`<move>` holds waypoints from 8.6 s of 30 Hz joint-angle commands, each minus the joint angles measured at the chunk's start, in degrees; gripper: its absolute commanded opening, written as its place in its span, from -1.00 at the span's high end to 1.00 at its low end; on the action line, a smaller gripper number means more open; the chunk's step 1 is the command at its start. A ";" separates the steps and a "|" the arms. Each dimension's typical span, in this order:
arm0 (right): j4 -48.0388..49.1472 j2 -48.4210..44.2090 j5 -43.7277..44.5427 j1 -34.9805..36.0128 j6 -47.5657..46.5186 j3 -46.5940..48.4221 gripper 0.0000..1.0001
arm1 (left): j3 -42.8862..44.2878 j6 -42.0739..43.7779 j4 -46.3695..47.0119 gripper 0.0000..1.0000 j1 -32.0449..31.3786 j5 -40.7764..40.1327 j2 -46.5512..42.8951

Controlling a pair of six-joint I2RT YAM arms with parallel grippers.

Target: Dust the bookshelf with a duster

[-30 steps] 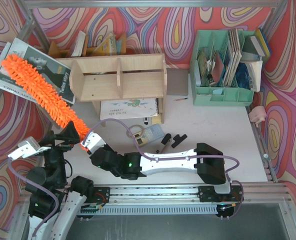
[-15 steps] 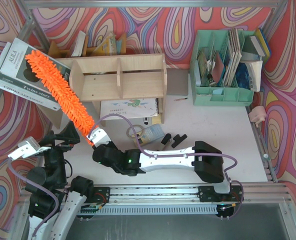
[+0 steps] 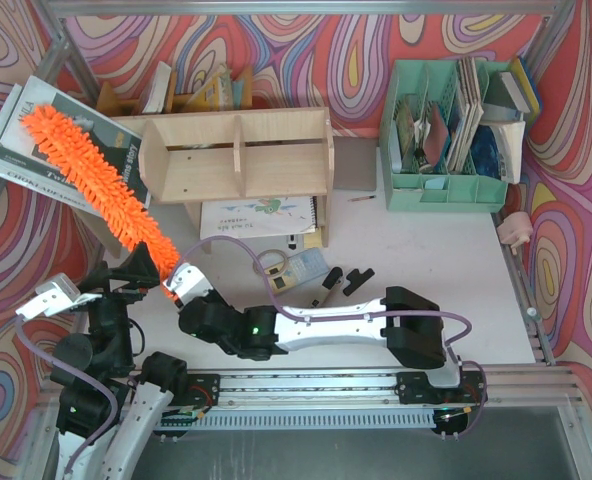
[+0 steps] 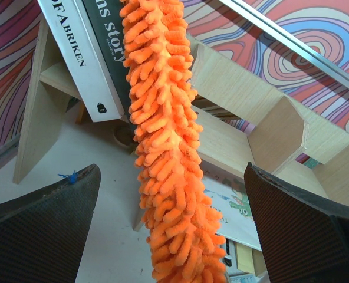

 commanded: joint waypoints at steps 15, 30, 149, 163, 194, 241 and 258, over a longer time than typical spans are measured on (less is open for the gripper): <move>-0.76 0.06 1.09 -1.00 1.84 1.86 1.00 | -0.32 -0.27 0.35 -0.97 0.52 0.86 0.85; -4.03 2.18 3.13 -0.36 4.07 3.58 1.00 | -0.46 -0.44 0.34 -0.97 0.79 1.10 1.30; -56.46 -9.41 3.34 -10.76 25.46 23.36 1.00 | -0.26 -1.06 -0.01 -0.97 1.33 0.88 1.08; -49.87 0.65 -7.10 -5.80 17.90 35.62 1.00 | -0.30 -1.11 -0.09 -0.97 1.32 0.97 0.87; -47.84 0.50 -8.19 -6.56 18.06 34.42 1.00 | -0.31 -1.15 -0.05 -0.97 1.40 0.97 1.26; -48.70 -23.55 5.03 -12.48 26.11 10.84 1.00 | -0.31 -1.35 -0.09 -0.97 1.39 1.14 1.31; -57.23 -17.79 5.25 -16.79 30.03 11.62 1.00 | -0.31 -1.42 -0.18 -0.97 1.46 1.15 1.66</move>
